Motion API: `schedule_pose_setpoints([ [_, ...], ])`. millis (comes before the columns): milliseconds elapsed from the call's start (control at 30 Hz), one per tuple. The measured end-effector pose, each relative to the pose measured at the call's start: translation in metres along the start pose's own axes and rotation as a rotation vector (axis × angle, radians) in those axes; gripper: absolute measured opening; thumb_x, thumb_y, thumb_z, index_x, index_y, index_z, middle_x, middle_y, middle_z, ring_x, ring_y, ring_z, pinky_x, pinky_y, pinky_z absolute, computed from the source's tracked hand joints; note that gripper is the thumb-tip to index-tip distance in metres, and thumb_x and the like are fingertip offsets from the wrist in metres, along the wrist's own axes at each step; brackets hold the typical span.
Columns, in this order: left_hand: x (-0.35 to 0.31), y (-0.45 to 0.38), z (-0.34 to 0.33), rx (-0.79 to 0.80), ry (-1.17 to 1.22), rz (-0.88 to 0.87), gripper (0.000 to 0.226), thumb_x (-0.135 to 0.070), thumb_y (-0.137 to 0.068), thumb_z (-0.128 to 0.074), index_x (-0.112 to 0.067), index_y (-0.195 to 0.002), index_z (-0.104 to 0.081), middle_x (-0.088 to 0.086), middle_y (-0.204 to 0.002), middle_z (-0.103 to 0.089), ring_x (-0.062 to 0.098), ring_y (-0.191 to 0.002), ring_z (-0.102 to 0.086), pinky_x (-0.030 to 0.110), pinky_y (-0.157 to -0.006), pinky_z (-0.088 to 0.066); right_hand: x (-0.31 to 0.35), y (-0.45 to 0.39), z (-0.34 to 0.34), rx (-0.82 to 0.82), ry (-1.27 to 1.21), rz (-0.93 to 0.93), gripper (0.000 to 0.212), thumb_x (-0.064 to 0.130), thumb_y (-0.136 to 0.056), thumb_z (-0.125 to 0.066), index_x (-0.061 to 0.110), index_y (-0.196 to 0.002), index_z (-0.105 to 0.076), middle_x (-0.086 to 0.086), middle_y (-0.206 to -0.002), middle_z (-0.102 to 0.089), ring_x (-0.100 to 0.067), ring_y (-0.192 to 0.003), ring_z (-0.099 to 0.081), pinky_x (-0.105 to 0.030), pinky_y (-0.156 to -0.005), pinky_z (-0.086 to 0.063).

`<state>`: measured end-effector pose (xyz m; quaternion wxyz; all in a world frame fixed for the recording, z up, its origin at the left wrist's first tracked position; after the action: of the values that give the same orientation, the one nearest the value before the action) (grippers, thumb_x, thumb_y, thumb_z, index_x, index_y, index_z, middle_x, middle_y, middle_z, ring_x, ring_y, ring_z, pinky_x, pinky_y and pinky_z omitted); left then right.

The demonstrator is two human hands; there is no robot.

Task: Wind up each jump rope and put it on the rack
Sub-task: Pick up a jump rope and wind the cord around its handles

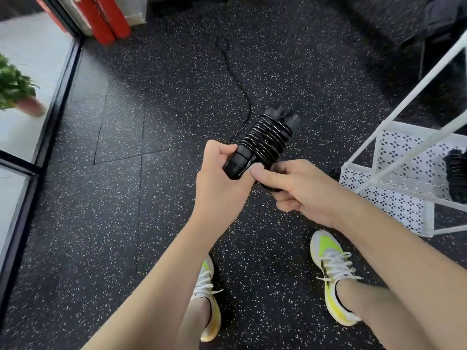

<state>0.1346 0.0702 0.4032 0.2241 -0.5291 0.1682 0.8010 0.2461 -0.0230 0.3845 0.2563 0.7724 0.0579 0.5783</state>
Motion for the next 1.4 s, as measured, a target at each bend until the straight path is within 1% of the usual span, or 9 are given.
schedule_pose_setpoints([
  [100,-0.001,0.000,0.001,0.003,0.042,0.014,0.046,-0.019,-0.087,-0.078,-0.035,-0.119,-0.048,-0.011,-0.099,-0.075,0.007,-0.085,-0.069,0.037,-0.077,-0.057,-0.001,0.000,-0.002,0.017,0.001,-0.024,0.018,0.033,-0.092,-0.073,0.017,-0.087,-0.067,0.006,-0.071,-0.039,-0.010,-0.058,-0.024,-0.025,-0.049,-0.020],
  [167,0.000,0.000,0.002,-0.011,0.089,0.044,0.057,-0.020,-0.087,-0.078,-0.037,-0.133,-0.050,-0.015,-0.110,-0.074,0.002,-0.099,-0.070,0.034,-0.090,-0.056,0.003,0.001,-0.004,0.029,0.030,-0.009,0.021,0.034,-0.092,-0.073,0.014,-0.097,-0.071,0.004,-0.077,-0.054,-0.008,-0.060,-0.044,-0.022,-0.050,-0.036],
  [267,0.002,-0.003,0.001,-0.036,0.167,0.079,0.059,-0.028,-0.082,-0.077,-0.032,-0.137,-0.058,-0.013,-0.122,-0.072,0.008,-0.115,-0.068,0.043,-0.104,-0.052,0.013,0.003,-0.002,-0.003,0.136,0.090,0.018,0.014,-0.093,-0.072,0.006,-0.109,-0.073,-0.010,-0.097,-0.074,-0.018,-0.082,-0.067,-0.029,-0.076,-0.060],
  [400,0.008,-0.009,0.007,-0.084,0.315,0.126,0.052,-0.030,-0.076,-0.077,-0.034,-0.126,-0.066,-0.003,-0.120,-0.074,0.023,-0.113,-0.070,0.056,-0.099,-0.054,0.028,0.012,-0.004,-0.005,0.386,0.234,0.028,-0.001,-0.092,-0.066,0.015,-0.115,-0.071,-0.004,-0.107,-0.077,-0.016,-0.105,-0.072,-0.041,-0.104,-0.052],
  [600,0.007,-0.007,0.004,-0.073,0.320,0.110,0.056,-0.038,-0.073,-0.078,-0.036,-0.127,-0.064,-0.006,-0.120,-0.073,0.020,-0.114,-0.069,0.053,-0.099,-0.054,0.035,0.015,0.009,-0.260,0.662,0.426,0.024,0.009,-0.103,-0.051,0.013,-0.116,-0.071,0.005,-0.091,-0.078,-0.002,-0.082,-0.074,-0.031,-0.086,-0.060],
  [733,0.009,-0.005,-0.003,-0.036,0.341,0.111,0.055,-0.030,-0.076,-0.080,-0.031,-0.127,-0.062,-0.004,-0.117,-0.074,0.022,-0.111,-0.070,0.055,-0.097,-0.056,0.055,0.031,0.014,-0.435,0.866,0.752,0.013,0.013,-0.093,-0.070,0.012,-0.100,-0.081,0.004,-0.079,-0.076,-0.004,-0.067,-0.070,-0.022,-0.069,-0.057],
  [867,0.008,-0.002,-0.008,-0.015,0.422,0.129,0.048,-0.017,-0.076,-0.078,-0.024,-0.120,-0.061,0.006,-0.112,-0.075,0.028,-0.102,-0.070,0.056,-0.092,-0.058,0.065,0.038,0.016,-0.526,0.880,0.921,0.009,0.015,-0.080,-0.085,0.011,-0.088,-0.082,0.002,-0.081,-0.076,-0.006,-0.071,-0.067,-0.016,-0.070,-0.052],
  [1000,0.011,0.000,-0.014,0.024,0.532,0.177,0.043,-0.009,-0.076,-0.077,-0.020,-0.114,-0.059,0.011,-0.105,-0.075,0.028,-0.091,-0.067,0.046,-0.083,-0.057,0.062,0.034,0.016,-0.514,0.874,0.892,0.009,0.012,-0.078,-0.086,0.011,-0.086,-0.081,0.002,-0.083,-0.074,-0.007,-0.075,-0.065,-0.016,-0.071,-0.050],
  [1400,0.012,0.007,-0.025,0.066,0.607,0.212,0.041,-0.011,-0.083,-0.067,-0.011,-0.123,-0.058,0.014,-0.111,-0.072,0.027,-0.093,-0.064,0.055,-0.087,-0.055,0.053,0.018,0.021,-0.416,0.831,0.607,0.022,0.017,-0.078,-0.085,0.021,-0.099,-0.082,0.011,-0.083,-0.066,0.006,-0.076,-0.059,-0.004,-0.073,-0.039],
])
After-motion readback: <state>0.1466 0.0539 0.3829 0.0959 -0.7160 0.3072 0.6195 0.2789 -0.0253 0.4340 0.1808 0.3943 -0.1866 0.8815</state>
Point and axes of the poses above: each hand's wrist, its own y-axis away from the middle knuckle, its own z-axis out of the back of the hand, x = y × z, the point moved 7 cm from there along -y, towards the middle knuckle
